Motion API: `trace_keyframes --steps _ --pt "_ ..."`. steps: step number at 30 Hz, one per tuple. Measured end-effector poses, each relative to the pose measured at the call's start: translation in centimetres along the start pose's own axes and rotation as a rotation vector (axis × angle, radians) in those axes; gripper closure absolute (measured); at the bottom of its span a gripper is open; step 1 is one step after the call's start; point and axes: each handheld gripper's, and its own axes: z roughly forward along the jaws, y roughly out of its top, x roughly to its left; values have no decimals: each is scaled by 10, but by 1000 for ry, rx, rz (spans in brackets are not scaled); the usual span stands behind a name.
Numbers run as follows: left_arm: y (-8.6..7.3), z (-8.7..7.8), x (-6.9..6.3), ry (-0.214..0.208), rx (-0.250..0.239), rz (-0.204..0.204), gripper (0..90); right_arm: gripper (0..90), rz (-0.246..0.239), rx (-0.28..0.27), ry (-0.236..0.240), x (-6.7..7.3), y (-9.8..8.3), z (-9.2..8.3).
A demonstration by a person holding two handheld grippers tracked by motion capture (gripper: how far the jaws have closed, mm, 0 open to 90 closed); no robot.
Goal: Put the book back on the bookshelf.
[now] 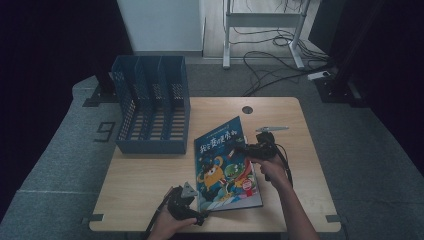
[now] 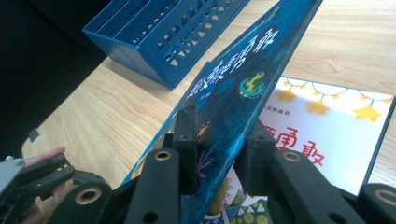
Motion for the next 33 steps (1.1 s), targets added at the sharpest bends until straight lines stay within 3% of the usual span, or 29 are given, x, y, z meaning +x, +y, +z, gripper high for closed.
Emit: trace_keyframes --steps 4,13,17,22,30,33 --pt "1 -1 1 -7 3 -5 0 699 -19 20 -32 6 5 -4" --pt "0 0 1 1 0 -4 0 669 -4 88 -11 -1 14 9" --pt "1 0 1 3 0 -4 1 679 20 83 14 -10 16 14" --pt "1 1 1 8 -2 -2 0 703 15 77 31 -10 17 15" --pt "4 3 1 12 6 0 0 714 -22 57 2 3 20 10" --pt "7 4 4 17 7 -16 0 713 -66 24 -31 13 24 2"
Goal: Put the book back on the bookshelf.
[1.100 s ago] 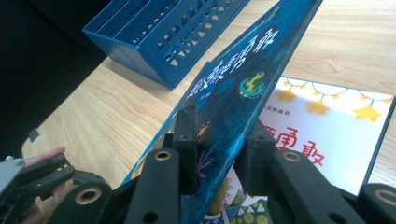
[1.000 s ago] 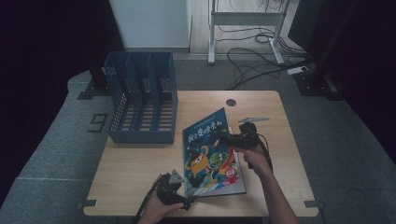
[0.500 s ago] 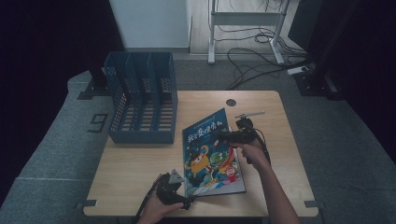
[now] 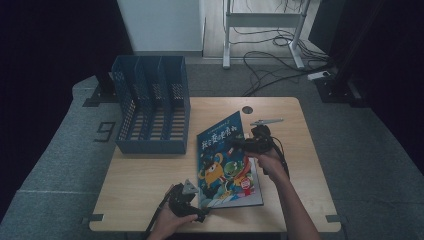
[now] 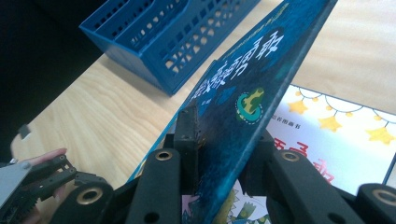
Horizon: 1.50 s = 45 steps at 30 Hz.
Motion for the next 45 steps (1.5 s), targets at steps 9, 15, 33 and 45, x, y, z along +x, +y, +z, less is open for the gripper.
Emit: trace_keyframes --steps 9,15,33,45 --pt "16 8 10 23 19 -44 0 717 -115 -113 -47 16 8 -17" --pt "19 9 14 27 22 -53 0 717 -144 -147 -53 16 9 -19" --pt "32 17 28 65 20 -80 0 719 -216 -248 -72 20 10 -23" --pt "35 19 31 64 25 -76 0 725 -215 -258 -57 17 13 -21"
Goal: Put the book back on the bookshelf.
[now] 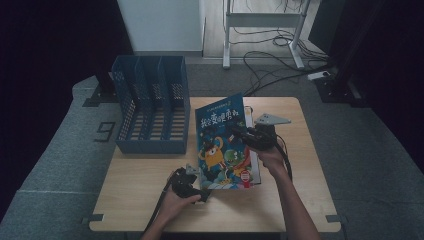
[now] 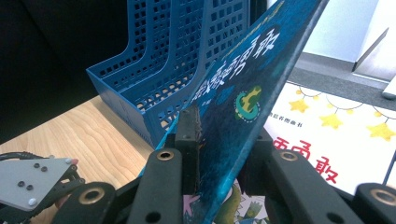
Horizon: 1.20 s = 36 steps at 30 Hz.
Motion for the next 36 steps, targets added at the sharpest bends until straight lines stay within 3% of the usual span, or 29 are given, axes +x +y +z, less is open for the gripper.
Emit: trace_keyframes --steps 14,19,24,32,36 --pt "3 3 -1 17 6 12 0 726 -19 -5 -6 3 1 -1" --pt "11 7 6 15 -1 -24 0 727 -31 -21 -20 2 7 1" --pt "9 6 6 6 -7 -25 0 731 -41 -29 -24 5 9 0" --pt "8 6 5 11 -9 -15 2 735 -40 -46 -15 6 5 -4" --pt "12 9 4 36 -2 4 0 735 -59 -48 -14 7 6 -5"
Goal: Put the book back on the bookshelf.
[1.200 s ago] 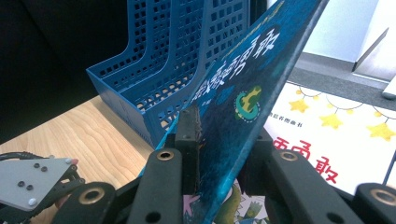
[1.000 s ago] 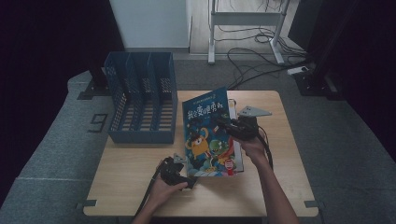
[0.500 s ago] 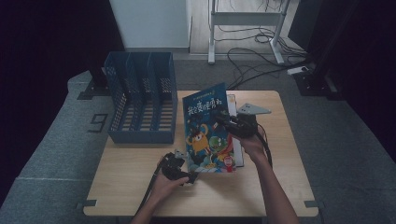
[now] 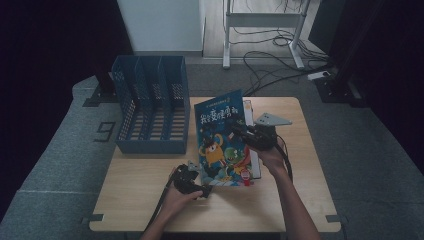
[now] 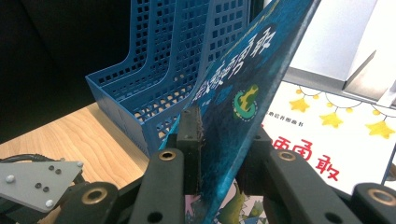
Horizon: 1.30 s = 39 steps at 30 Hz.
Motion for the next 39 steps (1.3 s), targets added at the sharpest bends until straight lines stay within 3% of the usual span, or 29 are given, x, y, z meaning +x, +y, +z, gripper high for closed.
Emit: trace_keyframes --steps 3,10,19,29,34,39 --pt "3 2 2 4 3 -9 0 736 4 -7 -2 -1 1 1" --pt "11 6 7 2 12 -19 0 740 -46 -16 -10 3 10 4" --pt "7 3 3 0 8 -17 0 746 -42 -54 16 3 1 -6" --pt "5 4 0 20 -5 -10 0 746 -18 -65 -4 2 -6 -11" --pt "7 6 0 24 0 2 0 747 -41 -63 -7 6 -3 -12" --pt "18 13 2 33 3 -25 0 749 -91 -70 -1 7 6 -8"
